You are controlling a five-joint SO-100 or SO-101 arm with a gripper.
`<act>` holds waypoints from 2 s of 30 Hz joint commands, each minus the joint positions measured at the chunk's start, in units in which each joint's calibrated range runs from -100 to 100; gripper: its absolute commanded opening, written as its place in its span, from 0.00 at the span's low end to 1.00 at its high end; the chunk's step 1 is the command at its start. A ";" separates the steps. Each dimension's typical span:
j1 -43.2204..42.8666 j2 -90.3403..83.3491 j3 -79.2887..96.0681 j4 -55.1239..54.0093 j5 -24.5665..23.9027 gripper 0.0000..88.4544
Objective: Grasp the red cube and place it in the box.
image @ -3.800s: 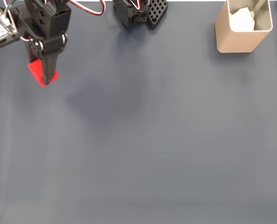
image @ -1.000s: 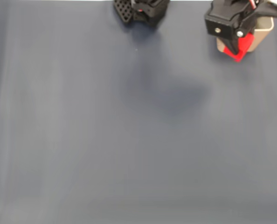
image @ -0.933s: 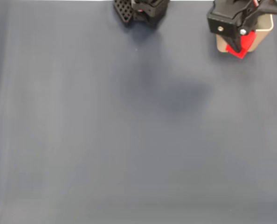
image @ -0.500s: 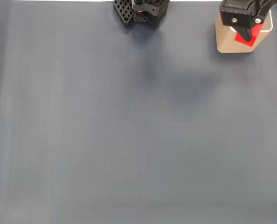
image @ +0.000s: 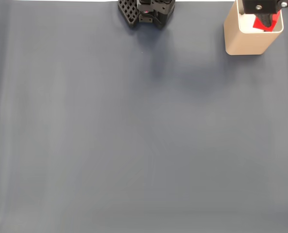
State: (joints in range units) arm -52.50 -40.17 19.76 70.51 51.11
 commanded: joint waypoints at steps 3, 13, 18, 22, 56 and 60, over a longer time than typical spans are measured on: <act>-1.99 0.66 -1.44 -1.45 0.44 0.00; -4.69 1.53 0.47 -2.11 0.54 0.00; -5.83 1.01 2.39 -2.60 0.39 0.00; -6.25 0.92 2.75 -2.60 0.29 0.00; -7.53 -1.24 5.21 -7.61 -1.03 0.18; -7.46 -1.24 5.03 -8.02 -1.90 0.29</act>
State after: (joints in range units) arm -59.71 -39.01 25.68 63.61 49.99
